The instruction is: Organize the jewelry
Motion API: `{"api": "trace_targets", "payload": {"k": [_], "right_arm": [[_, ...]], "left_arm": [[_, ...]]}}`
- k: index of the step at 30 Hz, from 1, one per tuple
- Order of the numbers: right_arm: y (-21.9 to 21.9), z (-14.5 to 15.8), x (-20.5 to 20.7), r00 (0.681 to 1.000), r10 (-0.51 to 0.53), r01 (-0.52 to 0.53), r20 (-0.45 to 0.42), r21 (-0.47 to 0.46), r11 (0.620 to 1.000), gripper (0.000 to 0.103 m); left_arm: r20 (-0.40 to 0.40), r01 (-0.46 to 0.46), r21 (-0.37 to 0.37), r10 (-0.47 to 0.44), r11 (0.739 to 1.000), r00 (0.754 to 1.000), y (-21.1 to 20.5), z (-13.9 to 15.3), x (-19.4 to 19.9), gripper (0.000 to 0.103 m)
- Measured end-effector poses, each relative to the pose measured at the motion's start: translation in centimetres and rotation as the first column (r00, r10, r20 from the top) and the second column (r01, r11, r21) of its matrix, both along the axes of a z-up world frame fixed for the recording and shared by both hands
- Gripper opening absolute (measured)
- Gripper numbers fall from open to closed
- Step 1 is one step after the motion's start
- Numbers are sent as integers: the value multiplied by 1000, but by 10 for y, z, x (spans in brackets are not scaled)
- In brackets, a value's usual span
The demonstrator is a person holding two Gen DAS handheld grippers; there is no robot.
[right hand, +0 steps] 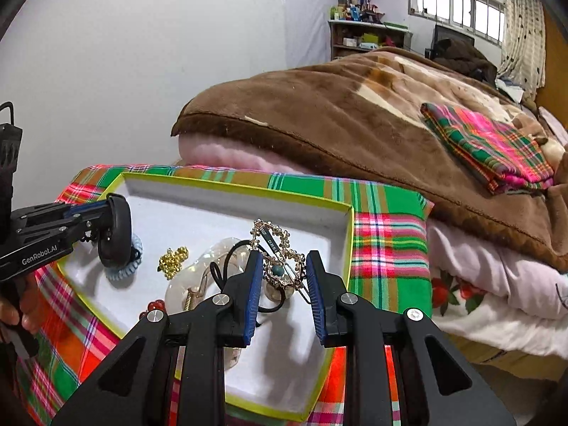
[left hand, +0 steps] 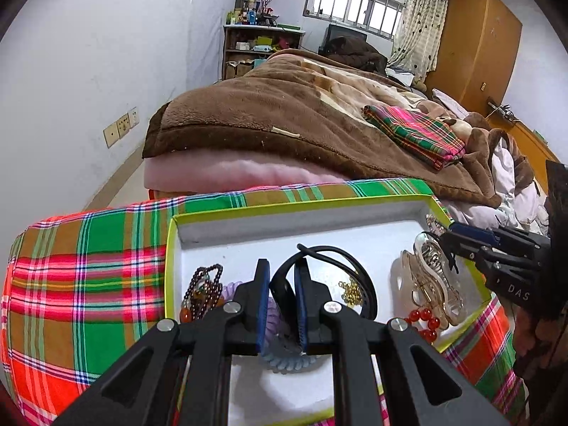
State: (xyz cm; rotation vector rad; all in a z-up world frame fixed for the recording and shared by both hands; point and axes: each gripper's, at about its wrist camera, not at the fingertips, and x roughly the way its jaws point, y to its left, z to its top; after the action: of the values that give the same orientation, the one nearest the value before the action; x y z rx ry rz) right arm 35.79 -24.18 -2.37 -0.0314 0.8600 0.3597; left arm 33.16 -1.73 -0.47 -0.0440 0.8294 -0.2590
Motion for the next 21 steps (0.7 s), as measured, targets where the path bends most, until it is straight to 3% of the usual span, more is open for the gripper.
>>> {"api": "trace_targets", "payload": {"k": [6, 11, 15, 21], "right_arm": [[-3, -1, -2, 1000, 5, -5, -9, 17, 1000, 27], [-7, 7, -7, 1000, 4, -4, 14, 35, 999, 43], [-8, 16, -17, 1000, 5, -7, 29, 45, 999, 43], [-3, 32, -46, 998, 21, -25, 61, 56, 998, 43]], "left_arm": [[7, -3, 13, 3, 1000, 1000, -5, 2, 3, 15], [-5, -5, 6, 5, 1000, 1000, -6, 3, 6, 20], [2, -16, -12, 16, 1000, 1000, -2, 7, 2, 30], [20, -30, -25, 30, 999, 999, 5, 21, -20, 33]]}}
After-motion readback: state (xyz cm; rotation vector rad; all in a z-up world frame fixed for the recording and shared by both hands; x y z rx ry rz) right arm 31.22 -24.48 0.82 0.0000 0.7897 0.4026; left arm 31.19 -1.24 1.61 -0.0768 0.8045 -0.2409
